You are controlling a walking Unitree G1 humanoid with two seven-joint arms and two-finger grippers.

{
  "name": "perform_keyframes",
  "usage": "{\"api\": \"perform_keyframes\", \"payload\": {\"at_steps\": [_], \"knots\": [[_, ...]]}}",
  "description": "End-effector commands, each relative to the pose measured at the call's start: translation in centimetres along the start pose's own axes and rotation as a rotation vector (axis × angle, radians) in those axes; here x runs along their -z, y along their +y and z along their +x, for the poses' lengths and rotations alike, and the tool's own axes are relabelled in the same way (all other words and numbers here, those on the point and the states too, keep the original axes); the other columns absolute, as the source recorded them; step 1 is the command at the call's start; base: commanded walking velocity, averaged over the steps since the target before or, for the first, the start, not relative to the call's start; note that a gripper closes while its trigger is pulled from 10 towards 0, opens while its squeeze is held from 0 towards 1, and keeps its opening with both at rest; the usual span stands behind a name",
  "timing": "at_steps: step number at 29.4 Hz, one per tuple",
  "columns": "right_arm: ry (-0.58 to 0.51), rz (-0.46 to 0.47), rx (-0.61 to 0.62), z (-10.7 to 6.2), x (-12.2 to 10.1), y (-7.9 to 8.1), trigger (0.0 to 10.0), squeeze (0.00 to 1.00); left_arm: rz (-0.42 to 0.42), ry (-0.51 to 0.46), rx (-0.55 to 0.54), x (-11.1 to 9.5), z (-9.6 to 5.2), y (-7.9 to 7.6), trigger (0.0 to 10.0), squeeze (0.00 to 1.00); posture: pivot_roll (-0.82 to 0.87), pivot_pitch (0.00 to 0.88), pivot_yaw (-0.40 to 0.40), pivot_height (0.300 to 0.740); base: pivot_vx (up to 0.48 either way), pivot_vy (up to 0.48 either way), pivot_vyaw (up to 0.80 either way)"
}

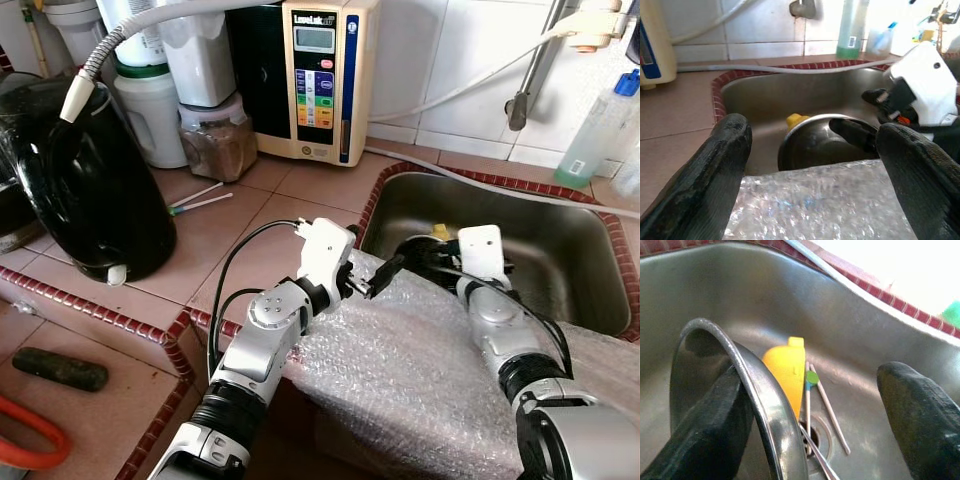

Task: Kitchen organization

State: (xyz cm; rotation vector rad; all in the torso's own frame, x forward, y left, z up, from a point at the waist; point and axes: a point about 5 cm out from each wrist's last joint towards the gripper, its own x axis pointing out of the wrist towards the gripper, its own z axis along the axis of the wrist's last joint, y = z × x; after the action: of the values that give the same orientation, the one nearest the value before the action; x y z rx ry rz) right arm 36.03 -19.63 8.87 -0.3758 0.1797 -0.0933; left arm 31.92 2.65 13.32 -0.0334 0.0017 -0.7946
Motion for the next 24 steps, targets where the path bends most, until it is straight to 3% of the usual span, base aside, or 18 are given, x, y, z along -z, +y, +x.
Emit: {"api": "perform_keyframes", "payload": {"at_steps": [1, 5, 10, 15, 17, 18, 19, 20, 22, 23, 24], "knots": [[-0.004, -0.033, -0.065, -0.2, 0.1, 1.2, 10.0, 1.00, 0.010, -0.008, -0.020, -0.1, -0.1, 0.2, 10.0, 1.00, 0.05, 0.000, 0.052, 0.740, 0.000, 0.000, 0.00], [0.106, -0.081, -0.185, -0.6, 1.6, 2.5, 10.0, 1.00, 0.024, -0.005, -0.028, 0.0, 0.1, 0.0, 10.0, 1.00, 0.05, 0.000, 0.049, 0.740, 0.000, 0.000, 0.00], [0.050, -0.184, -0.282, -0.6, 1.0, 3.0, 10.0, 1.00, 0.031, -0.001, -0.027, 0.0, 0.1, 0.0, 10.0, 1.00, 0.04, 0.000, 0.046, 0.740, 0.000, 0.000, 0.00], [0.025, -0.139, -0.301, -0.5, 0.5, 2.9, 10.0, 1.00, 0.031, 0.001, -0.033, 0.1, 0.1, 0.0, 10.0, 1.00, 0.04, 0.000, 0.042, 0.740, 0.000, 0.000, 0.00], [-0.014, -0.023, -0.329, -0.3, -0.5, 2.6, 10.0, 1.00, 0.034, 0.006, -0.075, 0.1, 0.1, 0.4, 10.0, 1.00, 0.04, 0.000, 0.040, 0.740, 0.000, 0.000, 0.00], [-0.030, -0.025, -0.311, -0.2, -0.8, 2.4, 10.0, 1.00, 0.037, 0.008, -0.094, 0.1, 0.1, 0.5, 10.0, 0.89, 0.04, 0.000, 0.040, 0.740, 0.000, 0.000, 0.00], [-0.038, -0.034, -0.296, -0.1, -0.9, 2.3, 10.0, 1.00, 0.039, 0.009, -0.105, 0.0, 0.1, 0.6, 10.0, 0.89, 0.04, 0.000, 0.040, 0.740, 0.000, 0.000, 0.00], [-0.053, -0.010, -0.269, 0.0, -1.2, 2.0, 10.0, 1.00, 0.044, 0.007, -0.126, 0.0, 0.2, 0.8, 10.0, 0.00, 0.04, 0.000, 0.041, 0.740, 0.000, 0.000, 0.00], [-0.089, -0.013, -0.265, 0.0, -1.7, 1.8, 10.0, 1.00, 0.047, 0.005, -0.134, -0.1, 0.2, 1.0, 10.0, 0.00, 0.04, 0.000, 0.041, 0.740, 0.000, 0.000, 0.00], [-0.156, -0.107, -0.286, -0.1, -2.4, 2.1, 10.0, 1.00, 0.050, 0.006, -0.147, -0.1, 0.2, 1.1, 10.0, 0.00, 0.03, 0.000, 0.041, 0.740, 0.000, 0.000, 0.00], [-0.177, -0.134, -0.297, -0.1, -2.6, 2.3, 10.0, 1.00, 0.051, 0.006, -0.151, -0.1, 0.3, 1.2, 10.0, 0.00, 0.03, 0.000, 0.041, 0.740, 0.000, 0.000, 0.00]]}}
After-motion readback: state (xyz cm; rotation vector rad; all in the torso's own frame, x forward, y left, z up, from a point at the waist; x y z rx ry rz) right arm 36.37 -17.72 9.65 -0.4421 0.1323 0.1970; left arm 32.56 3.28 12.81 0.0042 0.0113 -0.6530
